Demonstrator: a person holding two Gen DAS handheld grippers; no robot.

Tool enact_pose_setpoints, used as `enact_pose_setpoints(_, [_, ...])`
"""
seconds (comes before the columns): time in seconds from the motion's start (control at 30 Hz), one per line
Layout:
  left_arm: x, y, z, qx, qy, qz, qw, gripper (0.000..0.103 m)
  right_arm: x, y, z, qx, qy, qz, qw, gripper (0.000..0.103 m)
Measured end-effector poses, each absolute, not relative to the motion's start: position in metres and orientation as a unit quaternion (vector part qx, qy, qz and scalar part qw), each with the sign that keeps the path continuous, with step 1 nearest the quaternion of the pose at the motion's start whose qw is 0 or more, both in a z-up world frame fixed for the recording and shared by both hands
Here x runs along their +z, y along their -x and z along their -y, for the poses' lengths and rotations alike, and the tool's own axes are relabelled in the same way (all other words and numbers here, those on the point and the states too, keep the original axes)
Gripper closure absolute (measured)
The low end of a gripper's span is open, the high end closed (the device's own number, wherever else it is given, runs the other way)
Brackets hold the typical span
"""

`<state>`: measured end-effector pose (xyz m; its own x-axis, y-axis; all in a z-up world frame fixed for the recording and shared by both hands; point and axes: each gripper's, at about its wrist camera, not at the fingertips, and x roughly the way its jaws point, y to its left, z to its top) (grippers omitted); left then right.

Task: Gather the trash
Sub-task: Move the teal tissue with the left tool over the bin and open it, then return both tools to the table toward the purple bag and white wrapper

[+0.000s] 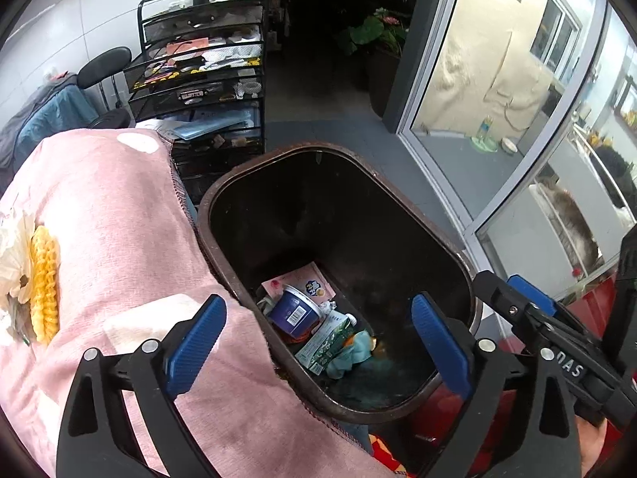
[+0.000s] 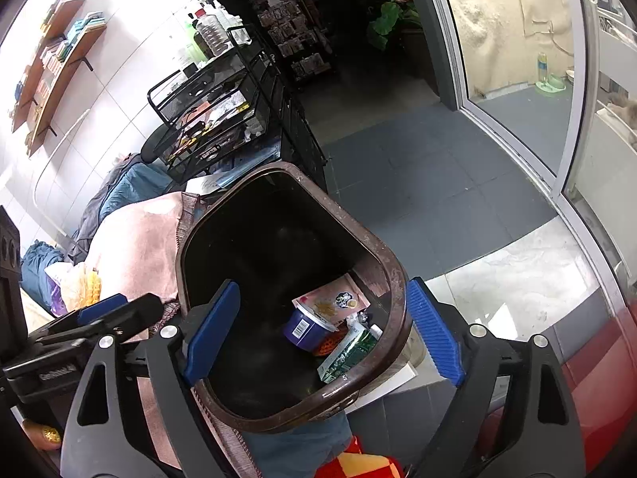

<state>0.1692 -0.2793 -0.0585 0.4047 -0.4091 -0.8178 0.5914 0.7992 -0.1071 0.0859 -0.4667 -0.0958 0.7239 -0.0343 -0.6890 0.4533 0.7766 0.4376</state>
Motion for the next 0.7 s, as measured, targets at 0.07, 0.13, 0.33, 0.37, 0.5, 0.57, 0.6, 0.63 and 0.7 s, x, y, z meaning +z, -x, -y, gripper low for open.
enact_pose_setpoints(0.07, [-0.057,-0.168,0.276,-0.301,-0.098,-0.452,0.834,0.006,-0.097,-0.086,0.467,-0.138,-0.304,-0.344,0.877,0.016])
enact_pose_setpoints(0.13, [-0.055,-0.166,0.273,-0.298,-0.103,-0.448,0.836,0.006,-0.096,-0.086,0.466,-0.136,-0.305,-0.341,0.879,0.016])
enact_pose_setpoints(0.33, [-0.041,-0.155,0.255,-0.293,-0.103,-0.426,0.850,0.006,-0.091,-0.086,0.457,-0.122,-0.296,-0.327,0.889,0.016])
enact_pose_setpoints(0.37, [-0.039,-0.153,0.252,-0.291,-0.103,-0.421,0.853,0.006,-0.090,-0.087,0.454,-0.118,-0.293,-0.326,0.891,0.016])
enact_pose_setpoints(0.5, [-0.028,-0.144,0.235,-0.282,-0.106,-0.401,0.865,0.006,-0.085,-0.091,0.444,-0.105,-0.287,-0.322,0.896,0.016])
enact_pose_setpoints(0.57, [-0.025,-0.143,0.224,-0.276,-0.101,-0.396,0.870,0.006,-0.082,-0.094,0.437,-0.097,-0.282,-0.320,0.899,0.016])
enact_pose_setpoints(0.6, [-0.024,-0.142,0.216,-0.270,-0.097,-0.393,0.874,0.005,-0.081,-0.094,0.434,-0.094,-0.280,-0.320,0.900,0.016])
enact_pose_setpoints(0.63, [-0.023,-0.142,0.210,-0.266,-0.095,-0.391,0.876,0.006,-0.080,-0.096,0.431,-0.090,-0.277,-0.320,0.902,0.016])
enact_pose_setpoints(0.7, [-0.021,-0.141,0.198,-0.254,-0.090,-0.386,0.882,0.005,-0.076,-0.100,0.422,-0.080,-0.273,-0.320,0.904,0.016])
